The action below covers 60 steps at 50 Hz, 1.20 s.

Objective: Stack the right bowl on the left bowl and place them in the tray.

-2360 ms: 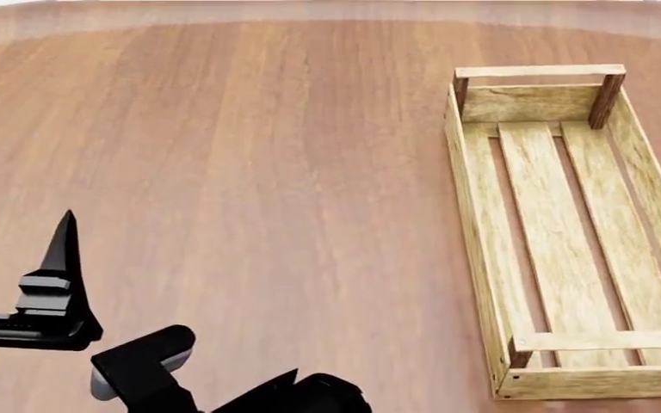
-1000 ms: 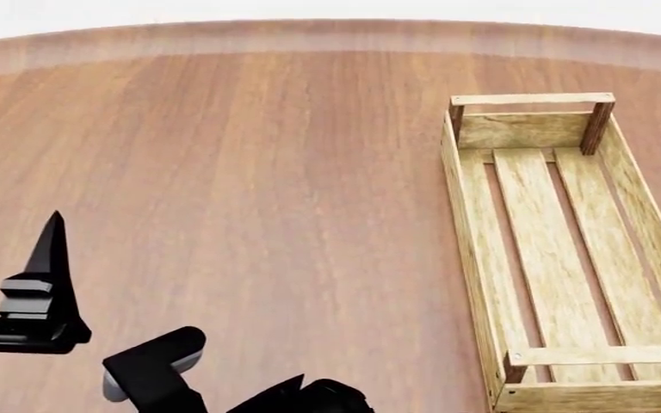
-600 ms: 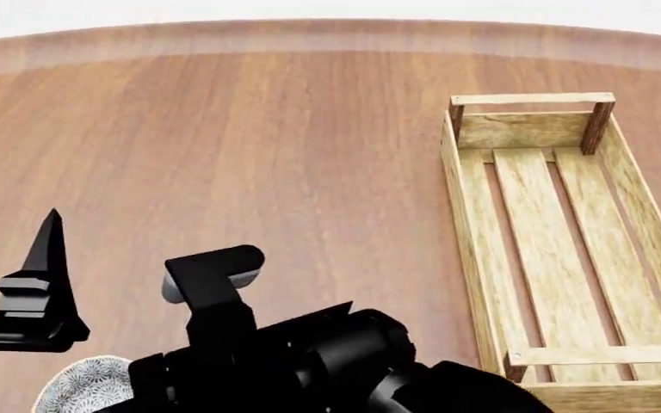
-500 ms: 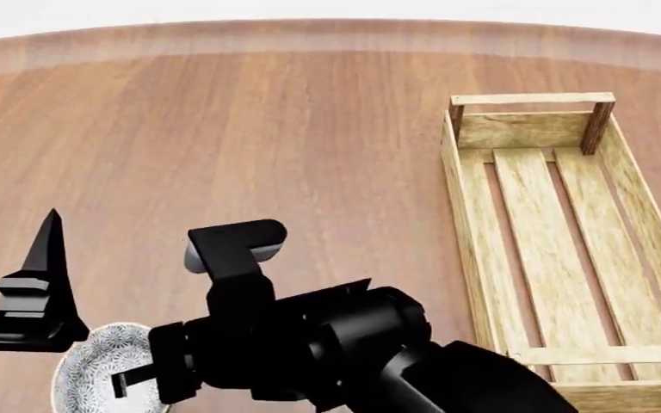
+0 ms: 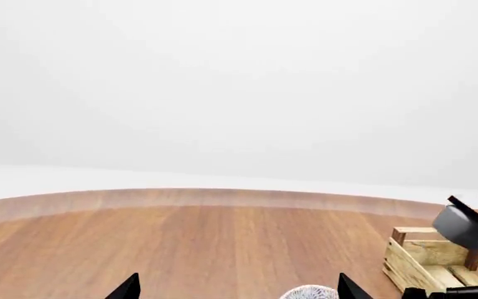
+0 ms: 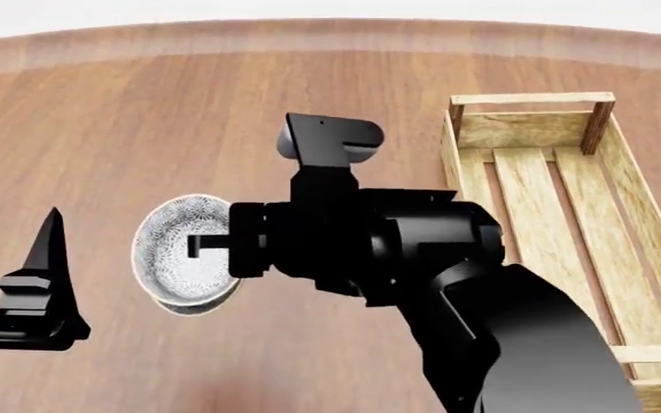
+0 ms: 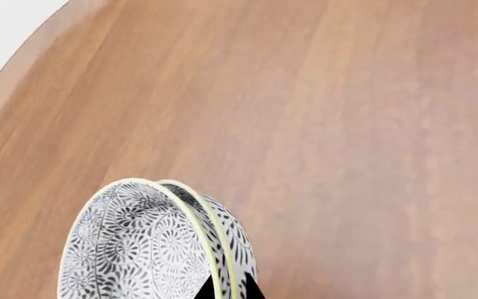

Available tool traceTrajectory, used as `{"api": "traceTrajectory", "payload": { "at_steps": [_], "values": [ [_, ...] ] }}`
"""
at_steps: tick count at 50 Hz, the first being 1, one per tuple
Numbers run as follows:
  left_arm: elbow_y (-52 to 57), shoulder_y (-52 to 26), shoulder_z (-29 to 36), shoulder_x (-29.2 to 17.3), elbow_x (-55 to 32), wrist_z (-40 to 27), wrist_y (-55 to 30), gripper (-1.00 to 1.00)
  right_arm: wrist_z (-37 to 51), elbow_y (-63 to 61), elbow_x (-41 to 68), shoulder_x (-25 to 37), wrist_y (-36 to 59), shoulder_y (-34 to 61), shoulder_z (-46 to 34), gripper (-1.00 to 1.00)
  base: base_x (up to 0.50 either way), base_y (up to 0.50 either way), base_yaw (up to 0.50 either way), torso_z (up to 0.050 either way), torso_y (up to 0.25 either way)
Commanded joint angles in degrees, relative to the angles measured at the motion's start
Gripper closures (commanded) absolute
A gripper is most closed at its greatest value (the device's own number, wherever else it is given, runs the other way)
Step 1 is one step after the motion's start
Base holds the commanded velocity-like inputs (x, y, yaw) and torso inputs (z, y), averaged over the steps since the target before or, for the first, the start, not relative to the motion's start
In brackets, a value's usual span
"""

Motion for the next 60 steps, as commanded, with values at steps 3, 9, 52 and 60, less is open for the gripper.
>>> {"api": "traceTrajectory", "payload": {
  "at_steps": [3, 9, 52, 60],
  "values": [
    [-0.20, -0.01, 0.23, -0.18, -0.03, -0.12, 0.25, -1.00, -1.51, 7.10, 5.81, -0.08, 0.82, 4.70, -0.18, 1.00, 0.00, 0.00, 0.00, 0.000, 0.000],
    [-0.42, 0.04, 0.49, -0.18, 0.10, -0.08, 0.50, -1.00, -0.43, 7.16, 17.94, 1.66, -1.48, 6.30, -10.55, 1.00, 0.00, 0.00, 0.00, 0.000, 0.000],
    [-1.44, -0.27, 1.80, -0.58, 0.43, -0.38, 1.20, -1.00, 4.53, 7.17, 69.73, 15.75, -6.15, 12.99, -50.27, 1.00, 0.00, 0.00, 0.00, 0.000, 0.001],
    [-1.97, -0.35, 2.37, -0.42, 0.66, -0.27, 1.52, -1.00, 6.55, 7.17, 70.05, 19.06, -6.98, 11.41, -46.37, 1.00, 0.00, 0.00, 0.00, 0.002, 0.000]
  ]
}}
